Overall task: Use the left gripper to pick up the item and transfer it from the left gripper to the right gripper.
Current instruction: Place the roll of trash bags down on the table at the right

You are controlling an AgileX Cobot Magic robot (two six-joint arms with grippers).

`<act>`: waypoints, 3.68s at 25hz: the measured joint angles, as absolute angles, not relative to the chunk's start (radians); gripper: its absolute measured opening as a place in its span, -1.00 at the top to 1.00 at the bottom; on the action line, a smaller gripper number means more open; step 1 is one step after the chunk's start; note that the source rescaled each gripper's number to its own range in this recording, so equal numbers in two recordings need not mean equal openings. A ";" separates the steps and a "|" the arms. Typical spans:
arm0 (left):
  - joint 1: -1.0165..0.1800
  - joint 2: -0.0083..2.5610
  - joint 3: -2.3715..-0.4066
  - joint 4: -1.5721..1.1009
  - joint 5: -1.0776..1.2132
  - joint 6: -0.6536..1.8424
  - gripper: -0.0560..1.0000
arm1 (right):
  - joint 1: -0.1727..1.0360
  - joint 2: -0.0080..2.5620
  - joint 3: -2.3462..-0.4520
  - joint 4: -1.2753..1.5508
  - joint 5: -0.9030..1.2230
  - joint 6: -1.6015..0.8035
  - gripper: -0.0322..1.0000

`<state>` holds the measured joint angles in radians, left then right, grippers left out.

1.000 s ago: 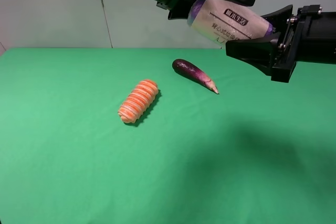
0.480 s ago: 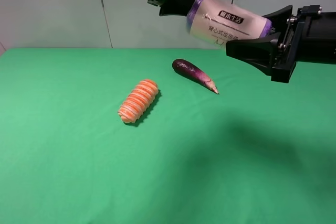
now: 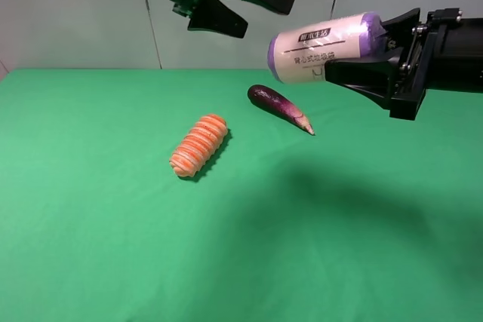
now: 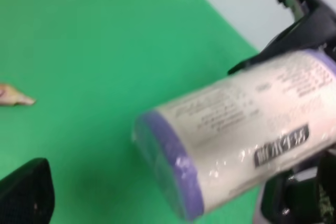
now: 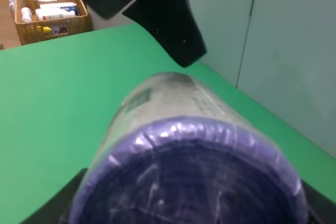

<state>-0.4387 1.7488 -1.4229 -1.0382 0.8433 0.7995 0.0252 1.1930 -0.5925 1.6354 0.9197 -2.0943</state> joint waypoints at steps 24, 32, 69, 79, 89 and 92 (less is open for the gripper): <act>-0.288 1.274 -1.117 -0.599 0.887 0.617 -0.94 | 0.025 1.193 -0.593 1.617 0.919 -2.090 0.93; -0.288 1.005 -0.927 -0.508 0.882 0.527 -0.91 | 0.025 1.193 -0.593 1.610 0.919 -2.083 0.93; -0.288 -0.003 -0.567 -0.160 1.120 0.187 -0.90 | 0.025 1.193 -0.593 1.588 0.893 -2.030 0.94; -0.288 -0.003 -0.510 -0.061 1.128 0.154 -0.90 | 0.025 1.193 -0.593 1.588 0.852 -2.010 0.94; -0.288 -0.003 -0.480 -0.041 1.066 0.124 -0.90 | 0.025 1.193 -0.593 1.588 0.848 -1.999 0.94; -0.288 -0.003 -0.480 -0.040 1.066 0.123 -0.90 | 0.025 1.193 -0.593 1.588 0.848 -1.957 0.94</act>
<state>-0.2875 -0.0035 -0.4804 -0.0399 1.0663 0.1227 0.0252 1.1930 -0.5925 1.5884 0.8485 -1.9568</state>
